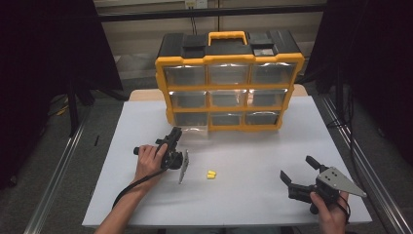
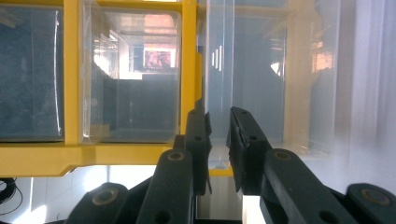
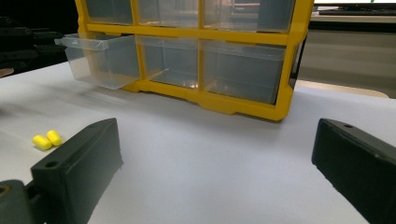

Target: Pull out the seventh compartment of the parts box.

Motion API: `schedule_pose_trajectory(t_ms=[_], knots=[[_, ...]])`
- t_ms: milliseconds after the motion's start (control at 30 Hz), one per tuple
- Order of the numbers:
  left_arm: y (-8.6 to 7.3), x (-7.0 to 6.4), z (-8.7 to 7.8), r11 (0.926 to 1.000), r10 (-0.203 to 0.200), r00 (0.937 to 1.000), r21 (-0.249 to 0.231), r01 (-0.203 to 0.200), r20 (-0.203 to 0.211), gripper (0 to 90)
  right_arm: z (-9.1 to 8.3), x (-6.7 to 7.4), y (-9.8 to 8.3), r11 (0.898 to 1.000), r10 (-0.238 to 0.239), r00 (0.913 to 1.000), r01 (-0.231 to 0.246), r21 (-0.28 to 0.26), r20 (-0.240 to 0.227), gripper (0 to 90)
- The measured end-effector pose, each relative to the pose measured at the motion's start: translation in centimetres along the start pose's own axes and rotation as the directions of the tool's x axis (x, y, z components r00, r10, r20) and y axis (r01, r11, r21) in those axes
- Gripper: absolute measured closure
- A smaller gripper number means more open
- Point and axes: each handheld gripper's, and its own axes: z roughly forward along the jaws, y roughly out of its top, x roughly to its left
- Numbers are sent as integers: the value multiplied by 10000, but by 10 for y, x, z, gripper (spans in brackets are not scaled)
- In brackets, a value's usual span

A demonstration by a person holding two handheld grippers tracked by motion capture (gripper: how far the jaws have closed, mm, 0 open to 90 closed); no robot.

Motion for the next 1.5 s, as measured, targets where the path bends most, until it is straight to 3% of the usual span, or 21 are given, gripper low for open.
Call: schedule_pose_trajectory(t_ms=[1100,1167,1267,1500], knots=[[2,-3,-18,9997,-12,9999,-240,14,105,786,0,0,0,10000,-29,10000,29,33,-44,12],[3,-4,-20,9992,301,9995,-276,-300,29,787,1,1,0,10000,-14,10000,14,57,-19,12],[2,-4,-20,9993,109,9999,-351,-106,85,786,1,0,0,9999,36,10000,-36,103,-14,12],[2,-5,-20,9993,138,9999,-342,-135,67,786,1,0,-1,10000,14,10000,-14,58,-9,12]])
